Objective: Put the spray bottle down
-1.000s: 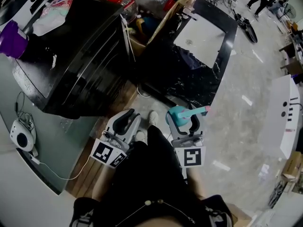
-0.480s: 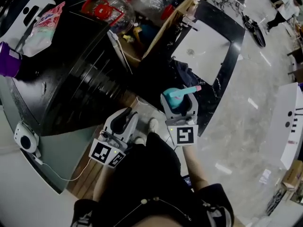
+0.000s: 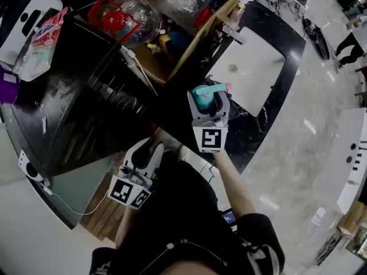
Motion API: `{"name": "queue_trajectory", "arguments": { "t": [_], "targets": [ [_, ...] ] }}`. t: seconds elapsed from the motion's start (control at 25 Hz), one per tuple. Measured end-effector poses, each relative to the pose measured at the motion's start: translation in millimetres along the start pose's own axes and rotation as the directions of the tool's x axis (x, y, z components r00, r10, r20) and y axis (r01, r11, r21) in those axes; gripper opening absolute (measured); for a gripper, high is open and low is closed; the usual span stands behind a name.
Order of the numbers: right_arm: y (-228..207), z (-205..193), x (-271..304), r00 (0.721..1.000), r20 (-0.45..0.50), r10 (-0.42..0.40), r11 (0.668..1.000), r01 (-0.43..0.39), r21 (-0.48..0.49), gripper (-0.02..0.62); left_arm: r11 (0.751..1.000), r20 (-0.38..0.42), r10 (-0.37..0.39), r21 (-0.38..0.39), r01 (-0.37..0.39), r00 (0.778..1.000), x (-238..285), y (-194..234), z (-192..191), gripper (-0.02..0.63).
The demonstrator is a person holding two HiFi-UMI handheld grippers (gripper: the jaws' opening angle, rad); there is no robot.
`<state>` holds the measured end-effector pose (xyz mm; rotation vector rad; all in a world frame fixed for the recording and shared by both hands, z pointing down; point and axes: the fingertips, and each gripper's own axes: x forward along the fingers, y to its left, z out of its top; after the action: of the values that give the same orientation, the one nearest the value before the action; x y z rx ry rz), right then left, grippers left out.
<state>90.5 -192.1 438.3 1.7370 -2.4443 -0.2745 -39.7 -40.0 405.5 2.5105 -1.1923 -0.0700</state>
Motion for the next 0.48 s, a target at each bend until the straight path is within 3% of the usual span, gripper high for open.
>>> {"name": "queue_trajectory", "arguments": {
  "t": [0.48],
  "targets": [
    [-7.2,-52.9,90.3,0.998,-0.055,0.0,1.0,0.001,0.016,0.293,1.0,-0.076,-0.008,-0.008,0.007,0.997,41.8,44.0,3.5,0.092]
  ]
}}
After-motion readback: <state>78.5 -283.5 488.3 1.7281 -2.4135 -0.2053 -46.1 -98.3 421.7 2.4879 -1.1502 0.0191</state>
